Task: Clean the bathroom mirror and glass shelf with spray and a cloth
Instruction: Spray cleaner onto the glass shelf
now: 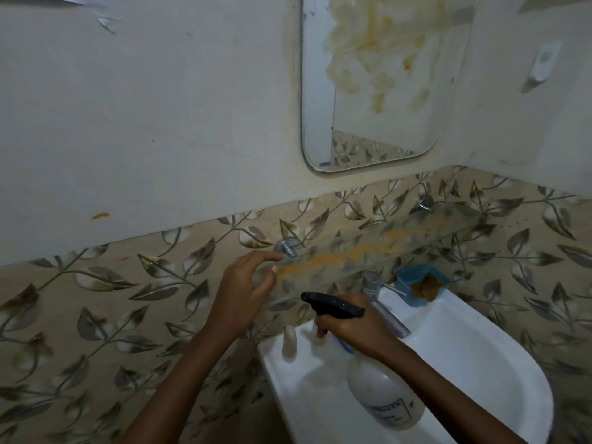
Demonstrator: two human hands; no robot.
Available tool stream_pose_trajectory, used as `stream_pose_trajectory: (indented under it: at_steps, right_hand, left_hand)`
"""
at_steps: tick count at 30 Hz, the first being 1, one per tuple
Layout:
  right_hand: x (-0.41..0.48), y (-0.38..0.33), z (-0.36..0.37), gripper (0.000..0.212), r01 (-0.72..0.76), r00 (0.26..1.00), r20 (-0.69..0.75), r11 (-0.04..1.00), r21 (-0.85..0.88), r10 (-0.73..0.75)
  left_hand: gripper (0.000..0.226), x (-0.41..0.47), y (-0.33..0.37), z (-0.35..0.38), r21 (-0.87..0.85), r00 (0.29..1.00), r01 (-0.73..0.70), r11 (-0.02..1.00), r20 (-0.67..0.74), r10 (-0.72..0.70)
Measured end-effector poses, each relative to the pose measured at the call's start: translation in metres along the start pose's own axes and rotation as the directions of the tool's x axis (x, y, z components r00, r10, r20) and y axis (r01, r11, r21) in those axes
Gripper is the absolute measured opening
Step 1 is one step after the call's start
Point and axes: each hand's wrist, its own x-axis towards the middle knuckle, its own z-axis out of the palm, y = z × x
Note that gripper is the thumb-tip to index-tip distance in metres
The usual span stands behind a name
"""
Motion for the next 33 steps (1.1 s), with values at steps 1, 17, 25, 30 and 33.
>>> stream_pose_trajectory:
  at_steps: [1,17,25,30,33]
  right_hand:
    - [-0.004,0.003,-0.006,0.049,-0.008,1.0,0.008,1.0,0.021,0.008]
    - [-0.063,0.099,-0.095,0.027,-0.15,0.986,-0.037,0.965,0.217,0.162]
    - [-0.057,0.166,-0.112,0.02,-0.233,0.931,-0.245,0.958,0.166,0.269]
    - [-0.028,0.188,-0.133,0.018,-0.277,0.871,-0.396,0.956,0.095,0.291]
    - [-0.003,0.192,-0.143,0.016,-0.255,0.836,-0.469,0.958,0.128,0.285]
  left_hand:
    - [0.03,0.0,0.01,0.006,-0.034,0.999,-0.03,0.999,0.032,0.031]
    - [0.022,0.011,0.068,0.176,-0.106,0.628,-0.433,0.895,0.677,0.384]
    - [0.024,0.021,0.067,0.232,-0.099,0.663,-0.464,0.88,0.621,0.419]
    - [0.031,0.03,0.05,0.234,-0.094,0.827,-0.359,0.929,0.43,0.363]
    - [0.034,0.025,0.03,0.214,-0.042,0.874,-0.233,0.972,0.43,0.228]
